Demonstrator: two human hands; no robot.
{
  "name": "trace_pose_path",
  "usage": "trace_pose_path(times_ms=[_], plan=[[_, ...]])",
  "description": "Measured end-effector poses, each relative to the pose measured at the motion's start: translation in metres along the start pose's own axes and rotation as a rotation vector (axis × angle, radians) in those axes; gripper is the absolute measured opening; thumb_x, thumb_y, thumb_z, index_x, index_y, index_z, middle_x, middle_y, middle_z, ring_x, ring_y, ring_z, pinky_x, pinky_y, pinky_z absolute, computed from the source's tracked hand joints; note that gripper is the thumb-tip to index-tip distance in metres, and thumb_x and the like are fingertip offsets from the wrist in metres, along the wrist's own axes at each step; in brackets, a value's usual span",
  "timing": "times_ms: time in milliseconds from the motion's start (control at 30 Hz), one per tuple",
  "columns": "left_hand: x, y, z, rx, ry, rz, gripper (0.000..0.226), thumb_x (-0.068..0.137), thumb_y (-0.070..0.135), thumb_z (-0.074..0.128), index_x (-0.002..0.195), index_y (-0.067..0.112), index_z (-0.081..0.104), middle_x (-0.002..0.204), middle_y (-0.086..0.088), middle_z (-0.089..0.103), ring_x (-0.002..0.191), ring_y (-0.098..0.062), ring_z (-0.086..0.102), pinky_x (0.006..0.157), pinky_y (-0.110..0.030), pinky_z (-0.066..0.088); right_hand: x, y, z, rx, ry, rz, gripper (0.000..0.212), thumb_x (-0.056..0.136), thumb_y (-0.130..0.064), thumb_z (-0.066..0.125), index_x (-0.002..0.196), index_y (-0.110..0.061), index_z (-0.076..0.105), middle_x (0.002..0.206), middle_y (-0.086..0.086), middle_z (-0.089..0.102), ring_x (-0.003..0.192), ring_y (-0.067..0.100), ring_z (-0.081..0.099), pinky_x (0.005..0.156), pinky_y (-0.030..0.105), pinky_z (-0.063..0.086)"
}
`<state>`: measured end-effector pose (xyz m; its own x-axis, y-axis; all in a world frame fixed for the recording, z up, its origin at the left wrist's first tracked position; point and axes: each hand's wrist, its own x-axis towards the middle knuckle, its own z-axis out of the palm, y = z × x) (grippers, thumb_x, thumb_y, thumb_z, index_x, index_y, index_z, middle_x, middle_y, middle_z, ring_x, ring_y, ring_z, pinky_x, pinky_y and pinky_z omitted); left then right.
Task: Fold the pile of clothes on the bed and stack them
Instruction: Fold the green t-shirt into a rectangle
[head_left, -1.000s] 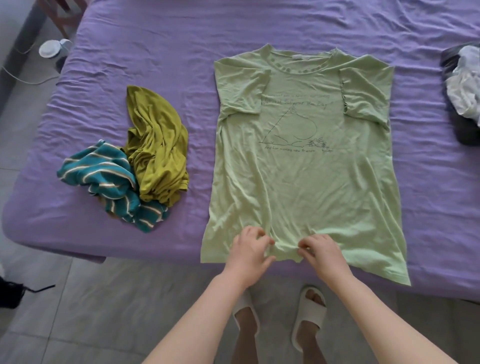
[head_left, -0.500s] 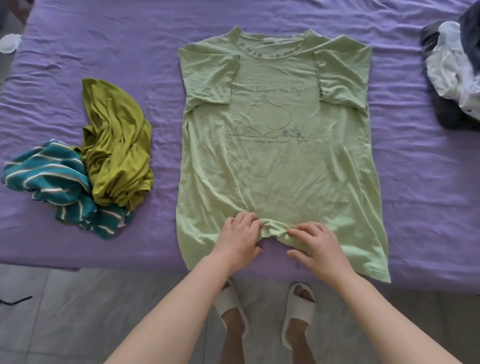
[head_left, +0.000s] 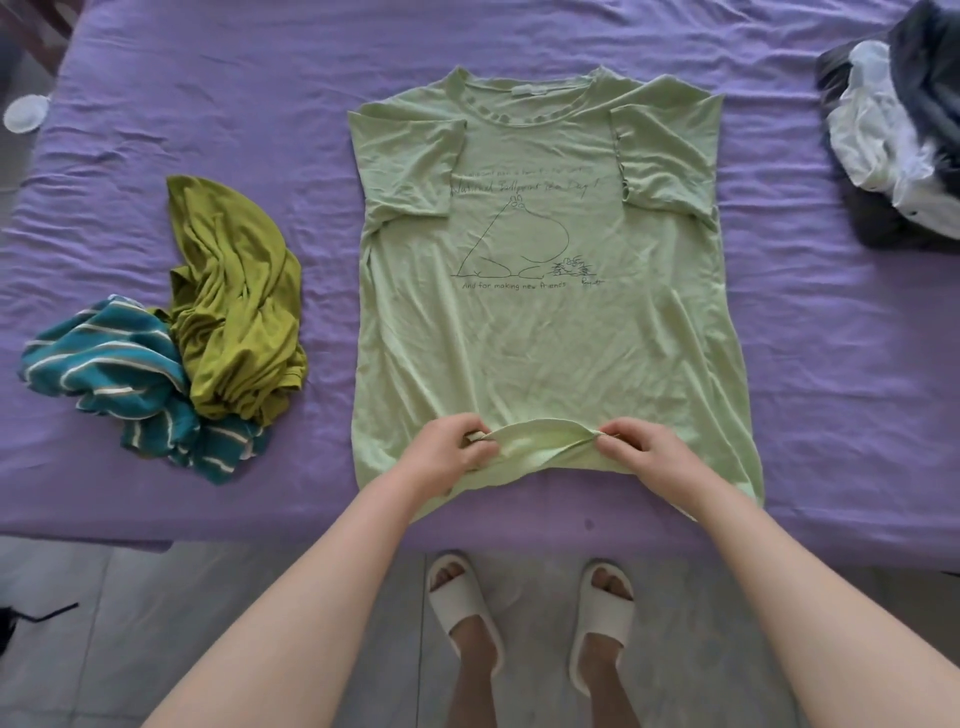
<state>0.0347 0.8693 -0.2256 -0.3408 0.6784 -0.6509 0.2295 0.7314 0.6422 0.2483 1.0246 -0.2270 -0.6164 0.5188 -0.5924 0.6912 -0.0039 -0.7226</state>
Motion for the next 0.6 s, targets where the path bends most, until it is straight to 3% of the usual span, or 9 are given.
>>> trace_pose_path(times_ms=[67,200,300,433,600], plan=[[-0.006,-0.001,0.0,0.052,-0.026,0.003,0.012,0.093,0.029,0.061,0.084,0.021,0.06,0.073,0.008,0.057,0.069,-0.012,0.052,0.051,-0.012,0.037,-0.003,-0.001,0.004,-0.093,0.019,-0.022,0.011,0.097,-0.023,0.054,0.091,-0.018,0.062,0.08,-0.002,0.059,0.08,0.014,0.052,0.068,0.022,0.035],[-0.013,-0.006,0.008,0.108,0.011,-0.011,0.015,0.097,0.031,0.053,0.089,0.02,0.057,0.084,-0.003,0.061,0.08,-0.02,0.056,0.07,-0.031,0.042,-0.006,-0.005,0.012,-0.312,0.013,-0.071,0.016,0.093,-0.033,0.058,0.099,-0.019,0.061,0.085,-0.005,0.06,0.083,0.015,0.054,0.073,0.03,0.037],[-0.012,-0.004,0.016,0.143,0.139,0.015,0.013,0.094,0.027,0.057,0.1,0.016,0.06,0.093,-0.002,0.062,0.087,-0.021,0.056,0.072,-0.03,0.038,-0.006,-0.008,0.011,-0.248,0.035,-0.096,0.014,0.084,-0.03,0.071,0.093,-0.023,0.063,0.087,-0.005,0.061,0.084,0.015,0.056,0.078,0.031,0.041],[-0.016,0.0,0.04,0.287,0.184,0.237,0.045,0.082,0.034,0.071,0.123,0.02,0.059,0.119,-0.002,0.054,0.111,-0.017,0.049,0.097,-0.029,0.037,-0.011,-0.008,0.009,-0.098,0.074,-0.086,0.014,0.082,-0.028,0.072,0.078,-0.032,0.06,0.083,-0.007,0.062,0.08,0.008,0.055,0.075,0.021,0.04],[-0.022,0.025,0.071,0.332,0.301,0.417,0.045,0.075,0.042,0.076,0.113,0.019,0.065,0.107,0.001,0.065,0.102,-0.021,0.058,0.092,-0.032,0.035,-0.02,-0.012,0.005,0.038,0.062,-0.09,0.013,0.084,-0.023,0.071,0.074,-0.03,0.066,0.08,-0.003,0.058,0.073,0.006,0.05,0.07,0.019,0.037]])
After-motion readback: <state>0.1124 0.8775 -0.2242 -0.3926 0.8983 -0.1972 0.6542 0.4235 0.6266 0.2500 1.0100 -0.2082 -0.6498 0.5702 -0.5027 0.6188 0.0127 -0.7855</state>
